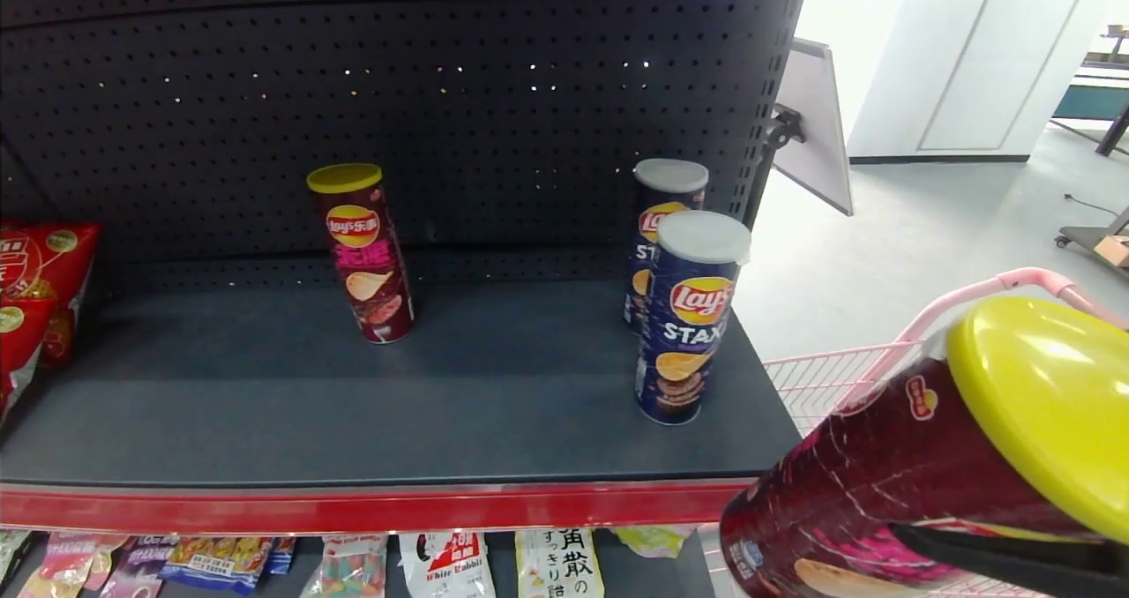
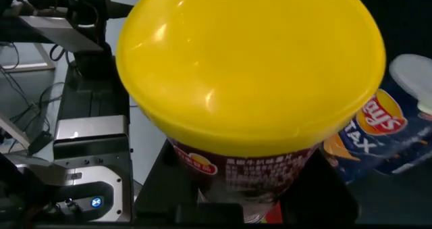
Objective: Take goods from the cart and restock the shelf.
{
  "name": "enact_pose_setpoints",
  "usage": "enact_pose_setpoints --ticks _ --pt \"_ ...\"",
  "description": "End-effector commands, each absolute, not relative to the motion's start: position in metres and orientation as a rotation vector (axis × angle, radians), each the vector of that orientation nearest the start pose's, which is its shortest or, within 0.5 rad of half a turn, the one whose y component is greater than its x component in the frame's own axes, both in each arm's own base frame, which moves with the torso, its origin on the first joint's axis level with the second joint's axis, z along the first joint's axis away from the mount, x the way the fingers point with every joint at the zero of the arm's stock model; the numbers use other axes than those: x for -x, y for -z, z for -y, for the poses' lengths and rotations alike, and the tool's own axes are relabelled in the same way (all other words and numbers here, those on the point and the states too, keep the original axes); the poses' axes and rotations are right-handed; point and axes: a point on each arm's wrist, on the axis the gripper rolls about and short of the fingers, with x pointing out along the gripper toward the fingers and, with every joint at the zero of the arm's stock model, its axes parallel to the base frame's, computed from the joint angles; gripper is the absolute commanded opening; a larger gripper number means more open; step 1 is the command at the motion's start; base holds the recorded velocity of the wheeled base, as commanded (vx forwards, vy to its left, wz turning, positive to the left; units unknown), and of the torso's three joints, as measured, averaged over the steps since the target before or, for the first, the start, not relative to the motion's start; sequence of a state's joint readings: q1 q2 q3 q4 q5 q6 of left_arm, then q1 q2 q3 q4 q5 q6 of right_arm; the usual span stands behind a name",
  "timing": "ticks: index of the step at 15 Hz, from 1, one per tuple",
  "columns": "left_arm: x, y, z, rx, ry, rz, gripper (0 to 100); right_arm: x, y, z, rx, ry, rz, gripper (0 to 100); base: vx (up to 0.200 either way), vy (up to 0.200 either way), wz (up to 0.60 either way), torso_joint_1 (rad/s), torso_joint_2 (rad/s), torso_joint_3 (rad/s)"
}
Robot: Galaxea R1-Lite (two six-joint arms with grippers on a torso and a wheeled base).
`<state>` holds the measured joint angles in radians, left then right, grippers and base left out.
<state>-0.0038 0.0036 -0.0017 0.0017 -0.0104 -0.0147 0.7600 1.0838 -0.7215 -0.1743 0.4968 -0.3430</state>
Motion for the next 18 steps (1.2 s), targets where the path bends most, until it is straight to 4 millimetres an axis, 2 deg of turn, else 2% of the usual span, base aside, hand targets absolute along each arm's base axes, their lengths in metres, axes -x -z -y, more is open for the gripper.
enact_pose_setpoints --ticks 1,16,18 --pt "0.0226 -0.0759 0.0002 0.015 0.014 -0.005 100 -0.0990 -0.2532 -0.1103 0.326 -1.283 0.014 0 0.000 0.200 0.00 0.002 0.01 -0.002" --pt "0.0226 -0.0759 0.0002 0.014 0.014 -0.005 100 -0.0984 -0.2460 -0.1119 0.327 -1.305 -0.012 0 0.000 0.200 0.00 0.002 0.00 0.002" --pt "0.0226 -0.0759 0.0002 0.014 0.014 -0.005 100 -0.0978 -0.2452 -0.1113 0.327 -1.305 -0.014 0 0.000 0.000 0.00 0.000 0.00 0.000"
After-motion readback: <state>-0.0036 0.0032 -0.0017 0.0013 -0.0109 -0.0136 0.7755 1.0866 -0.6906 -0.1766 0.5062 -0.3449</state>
